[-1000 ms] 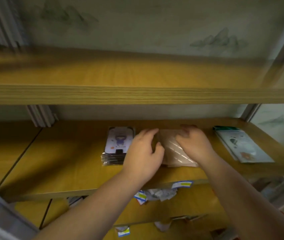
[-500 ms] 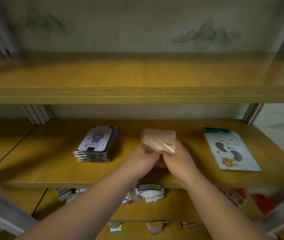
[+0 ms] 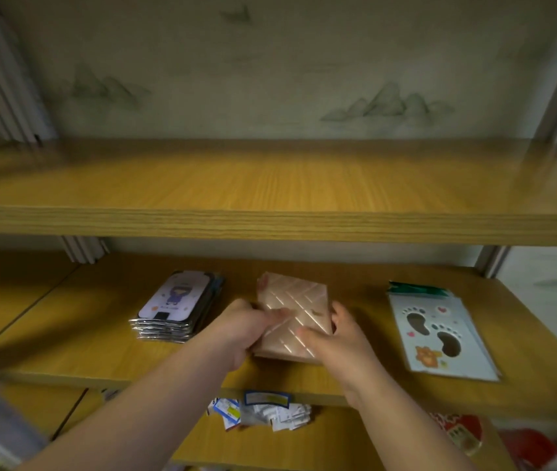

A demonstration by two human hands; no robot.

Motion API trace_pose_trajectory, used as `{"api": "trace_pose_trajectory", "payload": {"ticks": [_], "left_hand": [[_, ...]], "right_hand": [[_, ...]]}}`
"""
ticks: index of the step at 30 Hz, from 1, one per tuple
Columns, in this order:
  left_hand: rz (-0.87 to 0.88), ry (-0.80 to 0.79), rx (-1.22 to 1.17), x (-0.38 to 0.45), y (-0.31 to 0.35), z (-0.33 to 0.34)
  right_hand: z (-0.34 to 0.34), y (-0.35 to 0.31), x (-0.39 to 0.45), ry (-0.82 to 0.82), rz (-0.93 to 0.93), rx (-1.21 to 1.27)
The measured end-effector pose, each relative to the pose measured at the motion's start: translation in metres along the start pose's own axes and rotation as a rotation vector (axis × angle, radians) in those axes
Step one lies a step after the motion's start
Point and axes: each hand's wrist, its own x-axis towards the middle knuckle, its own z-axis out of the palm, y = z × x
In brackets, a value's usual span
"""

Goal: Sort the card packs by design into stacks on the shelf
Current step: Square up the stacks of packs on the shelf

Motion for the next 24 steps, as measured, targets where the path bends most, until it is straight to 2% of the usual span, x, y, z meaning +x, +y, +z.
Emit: {"api": "trace_pose_trajectory", "payload": {"ticks": [5, 8, 12, 17, 24], "left_hand": [[0.275, -0.061, 0.012, -0.01, -0.004, 0.002], [0.475, -0.089, 0.104, -0.018, -0.005, -0.004], [0.62, -0.043, 0.313, -0.023, -0.011, -0.011], [0.653, -0.07, 0.374, -0.016, -0.037, -0.008], [0.67, -0.02, 0.46, -0.006, -0.044, -0.012]], "right_hand": [[0.0, 0.0, 0.011, 0.063, -0.029, 0.162], [-0.002, -0.001, 0.013, 0.048, -0.224, 0.14], [-0.001, 0.001, 0.009, 0.0, -0.414, 0.061], [0.002, 0.023, 0.003, -0.032, -0.385, -0.15], [-0.001, 0.022, 0.003, 0.115, -0.444, -0.327]]}}
